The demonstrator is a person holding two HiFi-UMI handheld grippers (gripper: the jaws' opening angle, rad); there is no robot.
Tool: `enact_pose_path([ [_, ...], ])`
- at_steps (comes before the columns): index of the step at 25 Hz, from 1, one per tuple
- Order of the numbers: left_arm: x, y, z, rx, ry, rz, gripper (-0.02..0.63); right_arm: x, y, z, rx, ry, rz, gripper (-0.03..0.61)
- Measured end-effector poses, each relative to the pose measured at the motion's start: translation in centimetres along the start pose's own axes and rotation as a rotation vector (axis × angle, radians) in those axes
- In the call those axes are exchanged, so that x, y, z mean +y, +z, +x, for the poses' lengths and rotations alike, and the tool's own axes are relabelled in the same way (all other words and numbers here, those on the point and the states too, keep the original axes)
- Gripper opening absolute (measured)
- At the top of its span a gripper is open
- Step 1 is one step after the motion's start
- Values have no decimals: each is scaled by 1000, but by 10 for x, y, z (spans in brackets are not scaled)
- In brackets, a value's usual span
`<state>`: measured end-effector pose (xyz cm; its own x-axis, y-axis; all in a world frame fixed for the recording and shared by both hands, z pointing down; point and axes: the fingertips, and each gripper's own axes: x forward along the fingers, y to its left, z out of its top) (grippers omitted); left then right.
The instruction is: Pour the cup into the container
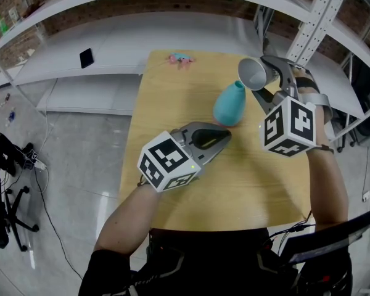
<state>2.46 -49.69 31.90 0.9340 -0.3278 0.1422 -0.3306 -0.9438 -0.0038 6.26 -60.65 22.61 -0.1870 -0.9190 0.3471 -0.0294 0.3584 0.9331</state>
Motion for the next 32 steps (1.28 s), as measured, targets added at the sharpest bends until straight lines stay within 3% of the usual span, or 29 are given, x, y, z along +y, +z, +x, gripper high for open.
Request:
enact_pose_path([
  [32,3,-2,3,5,1,-2,2,-5,5,3,46,-59,-180,295],
])
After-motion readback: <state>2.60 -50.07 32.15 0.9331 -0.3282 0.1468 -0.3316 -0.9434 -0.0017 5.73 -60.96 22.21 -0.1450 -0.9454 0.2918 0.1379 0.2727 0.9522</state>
